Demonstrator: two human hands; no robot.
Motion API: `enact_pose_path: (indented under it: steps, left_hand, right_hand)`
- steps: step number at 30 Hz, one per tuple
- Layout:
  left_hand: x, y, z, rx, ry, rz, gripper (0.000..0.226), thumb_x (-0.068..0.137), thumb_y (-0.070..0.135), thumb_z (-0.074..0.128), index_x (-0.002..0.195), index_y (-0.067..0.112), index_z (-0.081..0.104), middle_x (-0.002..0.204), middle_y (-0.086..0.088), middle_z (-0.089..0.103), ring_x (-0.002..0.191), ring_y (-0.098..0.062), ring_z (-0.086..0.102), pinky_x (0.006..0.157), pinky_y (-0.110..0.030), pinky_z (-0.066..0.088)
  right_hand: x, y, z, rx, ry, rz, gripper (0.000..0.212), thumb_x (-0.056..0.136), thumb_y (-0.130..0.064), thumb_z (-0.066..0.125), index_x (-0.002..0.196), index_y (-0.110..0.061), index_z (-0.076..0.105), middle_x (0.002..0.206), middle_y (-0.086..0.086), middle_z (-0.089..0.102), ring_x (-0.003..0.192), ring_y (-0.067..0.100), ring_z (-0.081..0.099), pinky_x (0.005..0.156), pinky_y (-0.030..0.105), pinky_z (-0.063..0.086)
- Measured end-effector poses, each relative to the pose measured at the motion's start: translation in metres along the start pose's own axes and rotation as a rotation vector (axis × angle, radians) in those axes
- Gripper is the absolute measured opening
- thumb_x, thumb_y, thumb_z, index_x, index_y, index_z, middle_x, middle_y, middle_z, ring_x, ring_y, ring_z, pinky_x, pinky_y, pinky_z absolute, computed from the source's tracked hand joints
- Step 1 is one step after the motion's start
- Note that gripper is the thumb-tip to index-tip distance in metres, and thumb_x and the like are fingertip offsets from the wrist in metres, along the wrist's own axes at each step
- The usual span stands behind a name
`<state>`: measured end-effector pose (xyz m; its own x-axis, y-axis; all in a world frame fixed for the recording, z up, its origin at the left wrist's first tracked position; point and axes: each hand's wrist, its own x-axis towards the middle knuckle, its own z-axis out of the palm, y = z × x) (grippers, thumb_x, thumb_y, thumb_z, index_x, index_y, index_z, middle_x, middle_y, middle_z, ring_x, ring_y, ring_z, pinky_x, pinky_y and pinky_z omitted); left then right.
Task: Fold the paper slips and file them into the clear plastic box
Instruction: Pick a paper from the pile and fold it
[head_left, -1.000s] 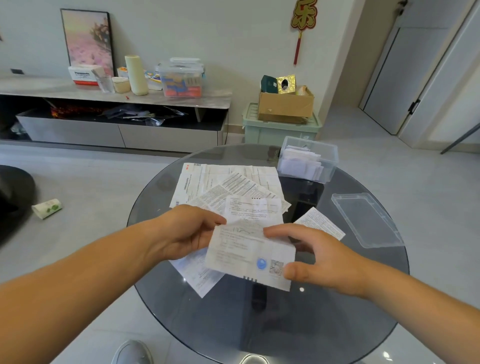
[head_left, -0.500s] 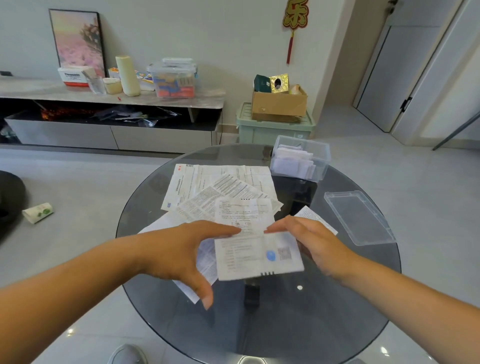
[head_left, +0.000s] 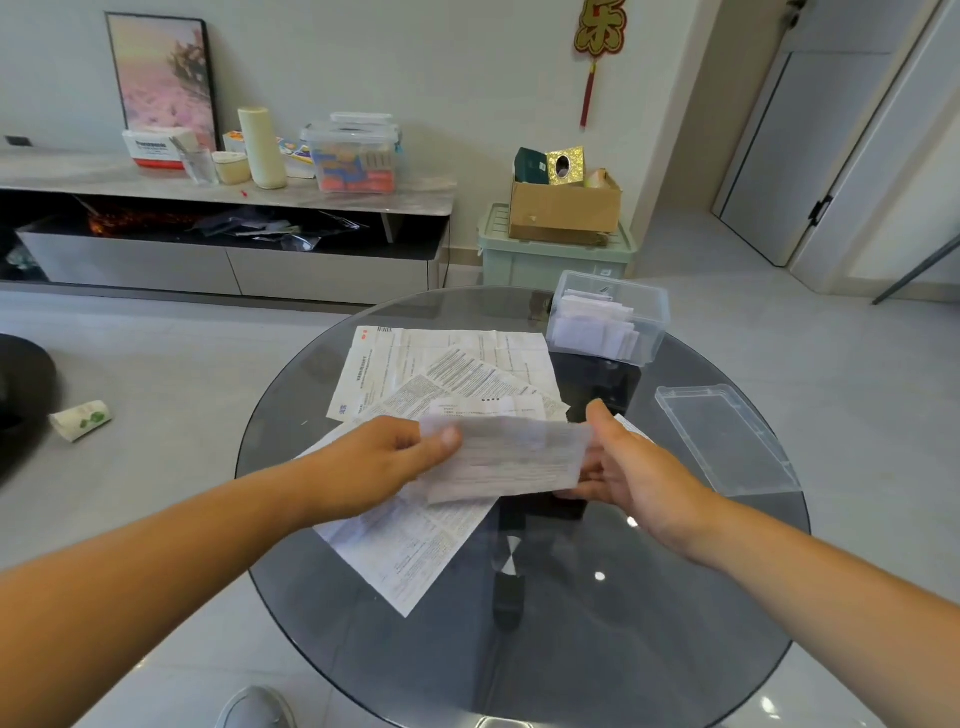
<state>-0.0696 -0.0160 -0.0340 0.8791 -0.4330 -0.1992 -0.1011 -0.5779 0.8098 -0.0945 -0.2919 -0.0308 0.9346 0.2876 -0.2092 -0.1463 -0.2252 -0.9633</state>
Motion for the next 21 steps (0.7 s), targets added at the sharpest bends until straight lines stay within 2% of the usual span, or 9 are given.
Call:
enact_pose_path:
  steps: [2, 4, 6, 8, 11, 13, 15, 17, 21]
  left_hand:
    - [0.007, 0.009, 0.004, -0.085, 0.067, -0.081, 0.063, 0.085, 0.072, 0.038, 0.1, 0.022, 0.074, 0.096, 0.008, 0.077, 0.09, -0.011, 0.072, 0.081, -0.024, 0.057]
    - [0.015, 0.014, 0.008, -0.116, 0.141, -0.137, 0.047, 0.094, 0.059, 0.045, 0.098, 0.021, 0.073, 0.09, 0.011, 0.077, 0.082, -0.009, 0.073, 0.074, -0.027, 0.059]
    - [0.023, 0.012, 0.011, -0.113, 0.228, -0.167, 0.029, 0.097, 0.047, 0.055, 0.103, 0.022, 0.068, 0.089, 0.009, 0.076, 0.075, -0.01, 0.073, 0.069, -0.029, 0.061]
    - [0.029, 0.009, 0.013, -0.102, 0.28, -0.174, 0.024, 0.095, 0.041, 0.063, 0.112, 0.025, 0.058, 0.096, 0.01, 0.073, 0.072, -0.01, 0.073, 0.062, -0.026, 0.06]
    - [0.032, 0.01, 0.019, -0.069, 0.296, -0.147, 0.043, 0.092, 0.034, 0.069, 0.126, 0.027, 0.043, 0.104, 0.015, 0.064, 0.076, -0.011, 0.072, 0.06, -0.025, 0.06]
    - [0.034, 0.007, 0.021, -0.015, 0.318, -0.122, 0.059, 0.089, 0.031, 0.073, 0.133, 0.028, 0.034, 0.11, 0.014, 0.059, 0.079, -0.012, 0.071, 0.057, -0.023, 0.059]
    - [0.036, 0.004, 0.021, 0.03, 0.335, -0.119, 0.074, 0.086, 0.029, 0.077, 0.139, 0.031, 0.025, 0.118, 0.009, 0.058, 0.079, -0.016, 0.07, 0.056, -0.024, 0.06]
    - [0.037, 0.002, 0.02, 0.041, 0.33, -0.122, 0.087, 0.084, 0.026, 0.08, 0.144, 0.036, 0.017, 0.124, 0.005, 0.058, 0.079, -0.019, 0.071, 0.055, -0.024, 0.06]
    - [0.038, 0.003, 0.021, 0.112, 0.341, -0.098, 0.1, 0.082, 0.024, 0.081, 0.148, 0.038, 0.007, 0.131, 0.006, 0.056, 0.096, -0.017, 0.069, 0.063, -0.025, 0.061]
  right_hand:
    - [0.002, -0.003, 0.001, 0.033, 0.014, 0.006, 0.072, 0.084, -0.07, 0.026, 0.126, -0.023, 0.062, 0.109, 0.005, 0.076, 0.103, 0.02, 0.071, 0.089, 0.037, 0.056]
    - [0.007, -0.005, 0.004, 0.014, 0.088, 0.004, 0.063, 0.093, -0.066, 0.031, 0.132, -0.022, 0.053, 0.11, 0.004, 0.075, 0.097, 0.021, 0.072, 0.084, 0.041, 0.058]
    - [0.008, -0.005, 0.011, -0.135, 0.218, -0.03, 0.047, 0.101, -0.049, 0.046, 0.141, -0.025, 0.038, 0.12, -0.008, 0.067, 0.09, 0.014, 0.07, 0.076, 0.032, 0.06]
    - [0.008, 0.001, 0.014, -0.421, 0.308, -0.153, 0.057, 0.097, -0.039, 0.059, 0.145, -0.032, 0.03, 0.133, -0.016, 0.048, 0.102, 0.003, 0.061, 0.079, 0.024, 0.055]
    - [0.007, 0.013, 0.015, -0.867, 0.302, -0.405, 0.051, 0.095, -0.048, 0.053, 0.141, -0.028, 0.044, 0.145, -0.012, 0.034, 0.132, 0.008, 0.038, 0.108, 0.032, 0.041]
    - [0.008, 0.018, 0.016, -1.057, 0.227, -0.482, 0.051, 0.094, -0.057, 0.039, 0.133, -0.029, 0.056, 0.148, -0.008, 0.039, 0.138, 0.016, 0.032, 0.112, 0.039, 0.034]
    - [0.009, 0.02, 0.018, -1.119, 0.106, -0.449, 0.059, 0.094, -0.064, 0.027, 0.136, -0.034, 0.056, 0.149, -0.011, 0.041, 0.139, 0.013, 0.029, 0.115, 0.041, 0.03]
    - [0.009, 0.023, 0.019, -1.141, -0.014, -0.358, 0.069, 0.091, -0.069, 0.015, 0.145, -0.038, 0.046, 0.154, -0.015, 0.034, 0.143, 0.008, 0.022, 0.119, 0.036, 0.023]
    - [0.008, 0.023, 0.018, -1.236, -0.07, -0.296, 0.076, 0.089, -0.071, 0.007, 0.153, -0.039, 0.032, 0.157, -0.017, 0.025, 0.144, 0.008, 0.015, 0.118, 0.032, 0.016]
